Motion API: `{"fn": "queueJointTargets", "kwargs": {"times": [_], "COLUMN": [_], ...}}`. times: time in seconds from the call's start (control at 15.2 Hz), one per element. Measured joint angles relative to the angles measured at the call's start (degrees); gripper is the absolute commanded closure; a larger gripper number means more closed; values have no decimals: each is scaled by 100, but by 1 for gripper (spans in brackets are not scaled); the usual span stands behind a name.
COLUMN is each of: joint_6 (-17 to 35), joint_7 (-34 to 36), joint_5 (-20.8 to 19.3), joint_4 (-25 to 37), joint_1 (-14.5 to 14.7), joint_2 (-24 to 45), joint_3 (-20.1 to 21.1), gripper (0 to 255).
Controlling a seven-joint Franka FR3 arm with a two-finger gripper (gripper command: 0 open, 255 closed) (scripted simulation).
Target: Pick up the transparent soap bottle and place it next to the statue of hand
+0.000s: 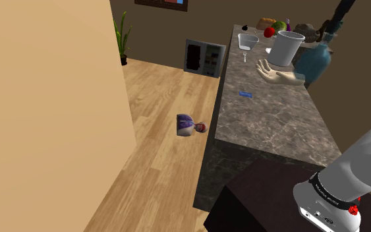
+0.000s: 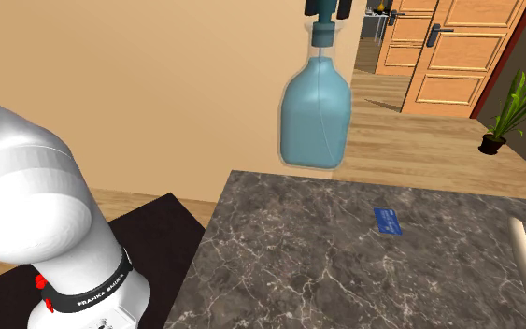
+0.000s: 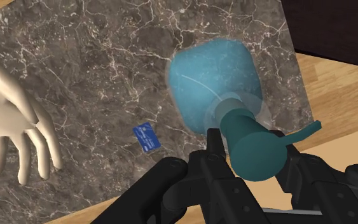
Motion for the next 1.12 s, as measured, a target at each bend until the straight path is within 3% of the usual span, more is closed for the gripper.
{"fn": "queueJointTargets", "kwargs": {"times": [0.26, 0.59, 1.12], "joint_6": [-208, 97, 331], "joint_7": [-69, -571, -1589], "joint_5": [42, 259, 1192], "joint_4": [388, 950, 2390], "joint_1": [21, 26, -322], "joint_2": [183, 1087, 3045], "joint_3": [-48, -541, -1286], "gripper": [255, 255, 255]}}
